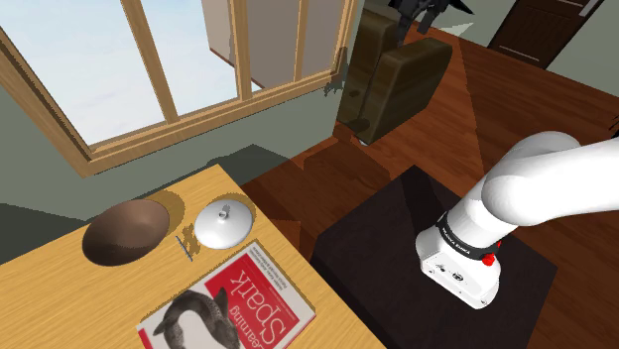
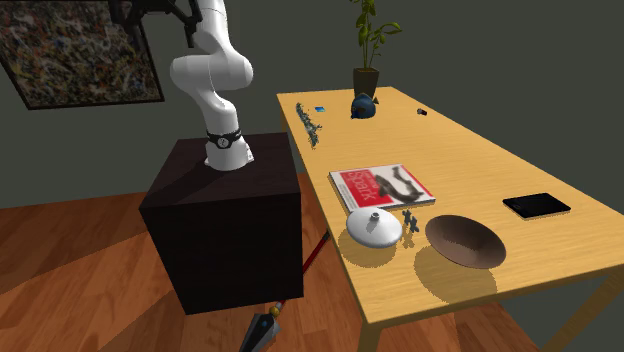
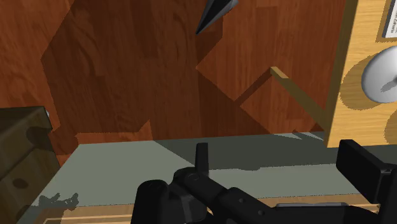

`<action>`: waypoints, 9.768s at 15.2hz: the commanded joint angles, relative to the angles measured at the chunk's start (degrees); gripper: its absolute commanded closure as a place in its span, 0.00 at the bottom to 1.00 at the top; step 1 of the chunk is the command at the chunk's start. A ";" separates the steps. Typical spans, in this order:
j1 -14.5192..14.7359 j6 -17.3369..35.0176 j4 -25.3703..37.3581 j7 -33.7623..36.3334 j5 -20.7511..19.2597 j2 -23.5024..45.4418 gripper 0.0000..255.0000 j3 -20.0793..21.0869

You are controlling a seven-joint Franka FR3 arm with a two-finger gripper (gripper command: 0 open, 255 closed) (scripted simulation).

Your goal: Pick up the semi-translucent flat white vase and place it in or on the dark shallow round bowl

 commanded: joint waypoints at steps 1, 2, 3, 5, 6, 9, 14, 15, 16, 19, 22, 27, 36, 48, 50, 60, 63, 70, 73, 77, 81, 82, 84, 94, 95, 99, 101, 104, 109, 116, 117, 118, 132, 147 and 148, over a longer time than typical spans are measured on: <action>0.00 0.00 0.00 0.00 0.00 0.00 0.00 0.00; 0.36 1.33 -1.41 0.92 0.55 -0.12 0.00 0.86; 0.73 2.67 -2.76 1.83 1.11 -0.17 0.00 1.73; 1.52 5.42 -5.27 3.64 2.27 -0.04 0.00 3.51; 1.94 6.83 -6.44 4.54 2.86 0.13 0.00 4.43; 3.29 11.19 -9.54 7.27 4.63 1.16 0.00 7.21; 5.62 18.95 -13.34 11.84 7.47 4.61 0.00 12.08; 6.06 20.57 -13.89 12.76 8.00 5.57 0.00 13.09; 6.49 22.20 -14.35 13.70 8.49 6.62 0.00 14.11; 7.68 27.19 -15.28 16.56 9.76 10.31 0.00 17.24; 8.55 32.25 -15.51 19.59 10.55 14.74 0.00 20.48; 9.09 40.53 -14.30 25.48 9.94 23.62 0.00 26.12; 7.89 52.69 -7.29 43.42 -4.05 43.67 0.00 35.07; 20.00 57.32 7.66 66.10 -27.75 67.03 0.00 28.02; 20.82 58.18 8.25 67.01 -29.03 68.56 0.00 26.96; 22.32 59.67 9.42 68.53 -31.13 71.29 0.00 25.05; 22.31 59.67 9.41 68.52 -31.12 71.28 1.00 25.06; 22.30 59.67 9.40 68.52 -31.12 71.27 1.00 25.06; 21.49 58.66 9.11 67.59 -29.95 69.97 1.00 26.12; 19.89 56.60 8.65 65.67 -27.48 67.35 1.00 28.20; 18.40 54.47 8.41 63.71 -24.88 64.79 1.00 30.16; 18.05 53.93 8.38 63.21 -24.22 64.15 1.00 30.62; 17.38 52.83 8.37 62.21 -22.88 62.89 1.00 31.51; 14.67 47.04 9.14 57.37 -16.28 56.87 1.00 35.08; 15.67 45.67 11.96 58.32 -17.36 58.71 1.00 34.74; 19.86 39.86 23.97 61.04 -20.78 66.18 1.00 33.46; 22.14 36.72 30.51 61.83 -22.06 70.05 1.00 32.81; 25.85 31.64 41.30 62.36 -23.58 76.22 1.00 31.78; 33.31 21.29 64.20 61.32 -25.33 88.58 1.00 29.86; 38.27 16.27 79.61 59.81 -26.21 98.19 1.00 28.27; 38.20 16.89 79.13 59.95 -26.31 98.37 1.00 28.21; 38.13 17.50 78.68 60.08 -26.41 98.56 1.00 28.14; 37.99 24.76 75.46 61.53 -27.91 102.83 1.00 26.87; 38.04 25.35 75.42 61.63 -28.05 103.38 0.00 26.72; 37.70 24.76 74.29 61.72 -27.83 101.74 0.00 27.04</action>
